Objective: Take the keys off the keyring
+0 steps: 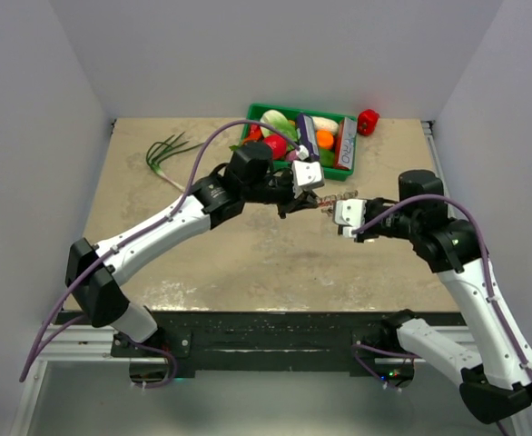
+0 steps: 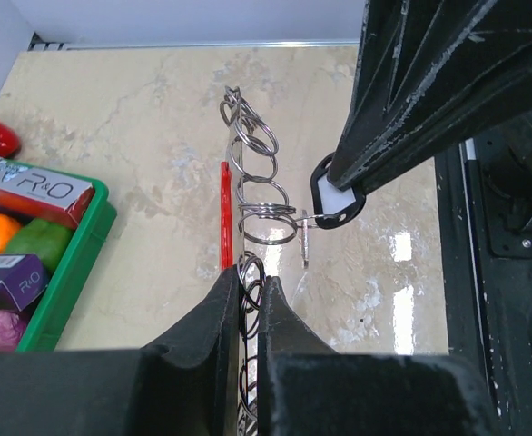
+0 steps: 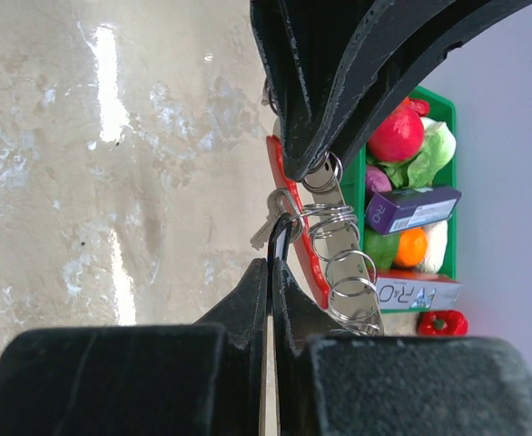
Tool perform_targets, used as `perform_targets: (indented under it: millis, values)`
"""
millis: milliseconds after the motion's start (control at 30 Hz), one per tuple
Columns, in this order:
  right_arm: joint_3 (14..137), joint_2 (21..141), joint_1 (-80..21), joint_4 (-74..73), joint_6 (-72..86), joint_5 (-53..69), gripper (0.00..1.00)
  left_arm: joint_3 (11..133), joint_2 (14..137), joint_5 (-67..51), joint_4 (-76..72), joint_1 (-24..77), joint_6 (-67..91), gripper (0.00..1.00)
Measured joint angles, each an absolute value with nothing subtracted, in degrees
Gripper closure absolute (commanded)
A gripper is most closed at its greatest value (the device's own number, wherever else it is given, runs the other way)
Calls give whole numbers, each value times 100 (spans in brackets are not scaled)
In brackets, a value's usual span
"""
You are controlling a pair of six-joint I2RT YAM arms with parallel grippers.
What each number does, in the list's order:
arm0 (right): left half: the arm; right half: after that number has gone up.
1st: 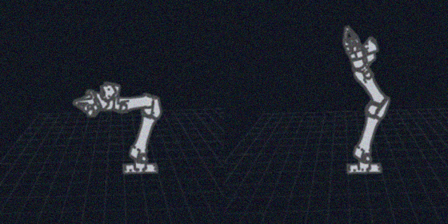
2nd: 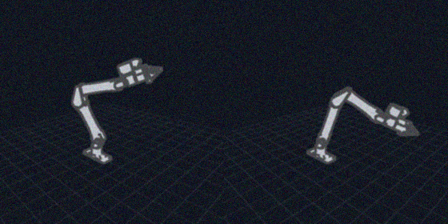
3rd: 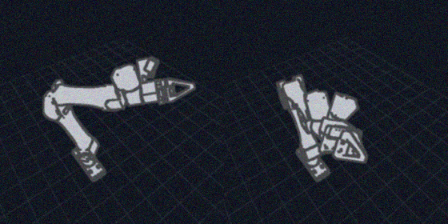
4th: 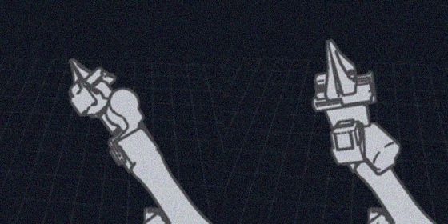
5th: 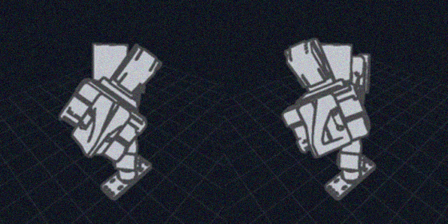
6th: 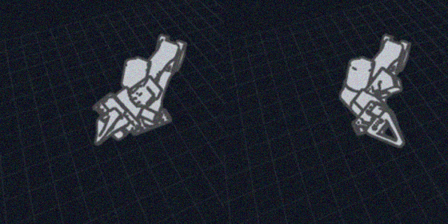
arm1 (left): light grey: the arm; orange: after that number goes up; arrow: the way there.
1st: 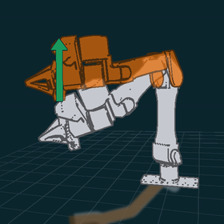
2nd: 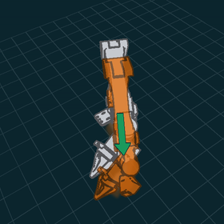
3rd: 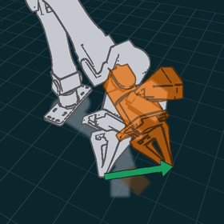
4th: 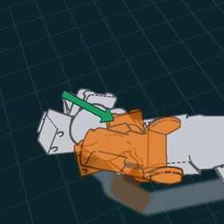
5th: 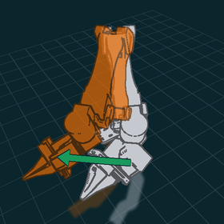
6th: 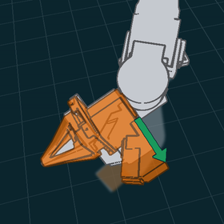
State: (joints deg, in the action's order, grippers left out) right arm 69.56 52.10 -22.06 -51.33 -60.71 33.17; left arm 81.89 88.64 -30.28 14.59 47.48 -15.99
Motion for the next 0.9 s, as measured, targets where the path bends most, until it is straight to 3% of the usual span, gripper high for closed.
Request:
perform_targets:
  millis: [700,900]
  values:
    - [6309,5199,-2206,-4364,-5787,3247,100,8425,8860,-2622,1839,4766,-1031,100]
    - [6309,5199,-2206,-4368,-5743,3251,84,8453,8860,-2633,1861,4764,-978,100]
